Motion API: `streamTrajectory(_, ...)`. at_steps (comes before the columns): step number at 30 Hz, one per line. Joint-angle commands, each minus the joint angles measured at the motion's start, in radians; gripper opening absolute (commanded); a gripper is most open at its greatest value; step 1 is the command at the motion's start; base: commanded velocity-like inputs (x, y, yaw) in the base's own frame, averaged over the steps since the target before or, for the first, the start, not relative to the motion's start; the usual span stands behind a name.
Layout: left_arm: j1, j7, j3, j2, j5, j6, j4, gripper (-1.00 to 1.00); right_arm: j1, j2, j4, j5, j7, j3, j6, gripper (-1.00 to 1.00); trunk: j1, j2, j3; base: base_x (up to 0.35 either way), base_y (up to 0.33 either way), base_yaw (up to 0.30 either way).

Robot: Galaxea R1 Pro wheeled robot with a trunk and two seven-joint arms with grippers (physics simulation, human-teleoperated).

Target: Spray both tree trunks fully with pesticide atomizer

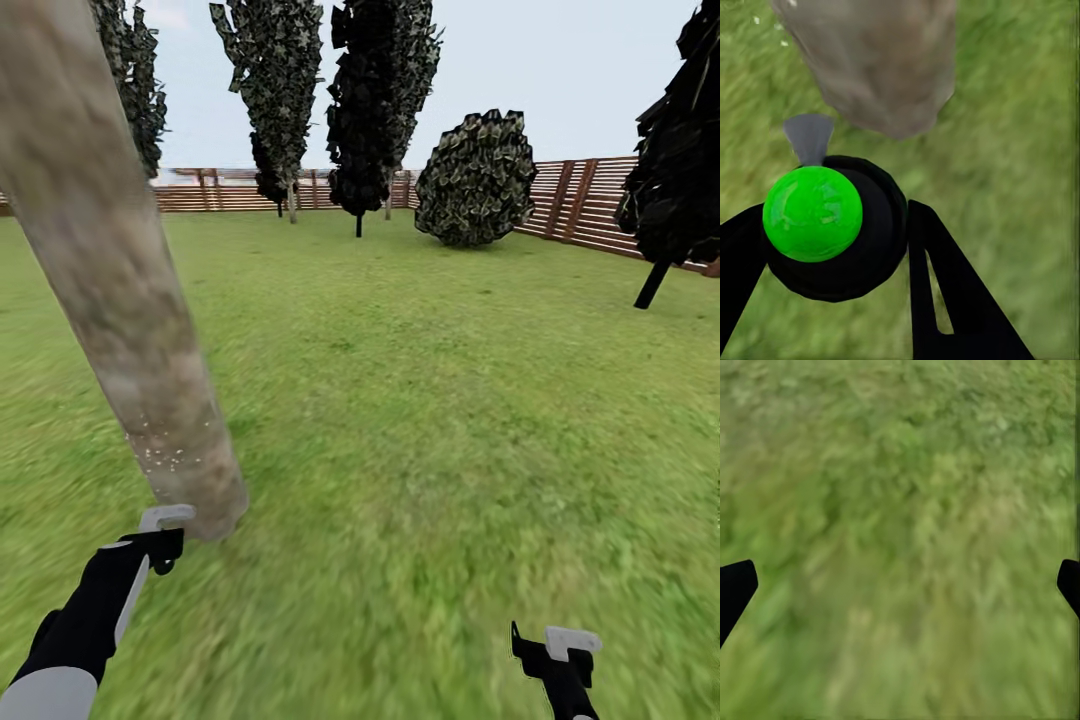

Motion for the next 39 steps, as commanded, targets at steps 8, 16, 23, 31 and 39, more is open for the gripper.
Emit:
streamTrajectory(8, 0.0, -0.001, 0.001, 0.002, 0.002, 0.0, 0.0, -1.0, 0.0, -0.002, 0.0, 0.0, 0.0, 0.0, 0.0, 1.0, 0.0, 0.0, 0.0, 0.14, -0.273, 0.0)
streamTrajectory(16, -0.005, 0.0, 0.033, 0.015, 0.004, -0.005, 0.067, -1.0, 0.0, -0.003, 0.0, -0.001, 0.0, -0.002, 0.0, 1.0, 0.0, 0.0, 0.0, 0.193, -0.234, 0.16)
streamTrajectory(23, 0.001, 0.0, 0.095, 0.019, -0.003, -0.012, 0.071, -1.0, 0.0, -0.003, 0.0, 0.0, 0.0, -0.002, 0.0, 1.0, 0.0, 0.0, 0.0, 0.321, -0.038, 0.276)
streamTrajectory(31, 0.014, -0.001, 0.09, 0.02, -0.009, -0.013, 0.074, -1.0, 0.0, -0.003, 0.0, -0.001, 0.0, -0.002, 0.0, 1.0, 0.0, 0.0, 0.0, 0.225, 0.0, 0.233)
streamTrajectory(39, 0.019, -0.002, -0.016, -0.014, -0.005, -0.026, 0.14, -1.0, 0.0, -0.003, 0.0, 0.0, 0.0, -0.002, 0.0, 1.0, 0.0, 0.0, 0.0, 0.003, 0.0, 0.007)
